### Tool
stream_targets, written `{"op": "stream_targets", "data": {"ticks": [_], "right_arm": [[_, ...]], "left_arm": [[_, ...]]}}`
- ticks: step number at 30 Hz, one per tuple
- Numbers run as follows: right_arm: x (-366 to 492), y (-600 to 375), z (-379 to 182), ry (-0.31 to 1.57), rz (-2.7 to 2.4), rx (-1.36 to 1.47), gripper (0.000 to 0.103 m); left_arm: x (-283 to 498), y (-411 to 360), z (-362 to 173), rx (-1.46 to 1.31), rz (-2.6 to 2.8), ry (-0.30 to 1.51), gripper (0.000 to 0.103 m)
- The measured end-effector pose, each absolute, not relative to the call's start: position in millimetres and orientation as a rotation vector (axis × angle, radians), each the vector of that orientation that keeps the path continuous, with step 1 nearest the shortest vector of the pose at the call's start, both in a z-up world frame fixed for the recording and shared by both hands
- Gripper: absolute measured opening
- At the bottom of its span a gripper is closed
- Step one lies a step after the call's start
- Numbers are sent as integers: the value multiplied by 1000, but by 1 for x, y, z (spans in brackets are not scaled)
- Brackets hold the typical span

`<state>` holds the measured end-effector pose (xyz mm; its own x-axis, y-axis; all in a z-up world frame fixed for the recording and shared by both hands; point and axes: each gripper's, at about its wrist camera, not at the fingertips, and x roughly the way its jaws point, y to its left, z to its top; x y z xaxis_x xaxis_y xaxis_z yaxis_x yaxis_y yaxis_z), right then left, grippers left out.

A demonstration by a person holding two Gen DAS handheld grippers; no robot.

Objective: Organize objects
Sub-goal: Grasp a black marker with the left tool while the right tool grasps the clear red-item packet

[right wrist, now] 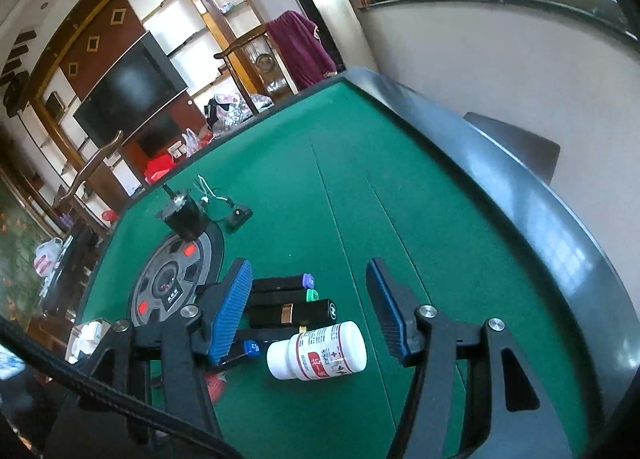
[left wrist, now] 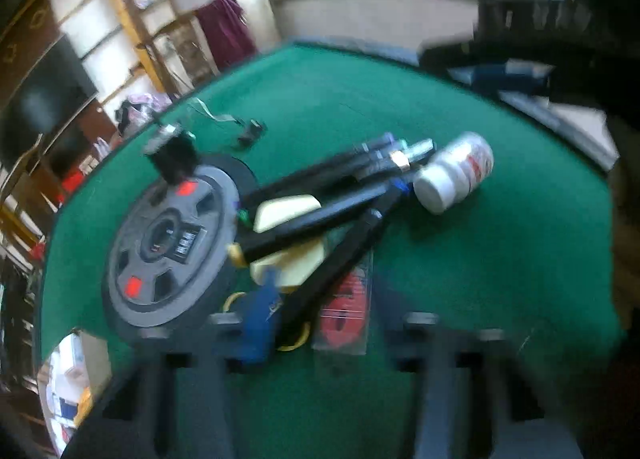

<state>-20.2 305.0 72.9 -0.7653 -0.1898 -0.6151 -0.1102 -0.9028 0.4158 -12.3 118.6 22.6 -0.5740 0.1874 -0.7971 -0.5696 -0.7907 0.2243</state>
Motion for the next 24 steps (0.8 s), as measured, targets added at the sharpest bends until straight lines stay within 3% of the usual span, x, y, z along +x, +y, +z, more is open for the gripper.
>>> {"op": "stream_targets", "data": {"ticks": [1,4,24], "right_arm": [[-21,304,72,-680,-2824,1064,58],[-23,300,70,-679,-2806,1081,58],[-25,282,59,-573,-2813,1132,58]], "left_arm": [[-12,117,23,-1107,2368,645,16],[-9,109,25,-1136,2338,569,11],[-3,84,25,-1187,2384,291,11]]}}
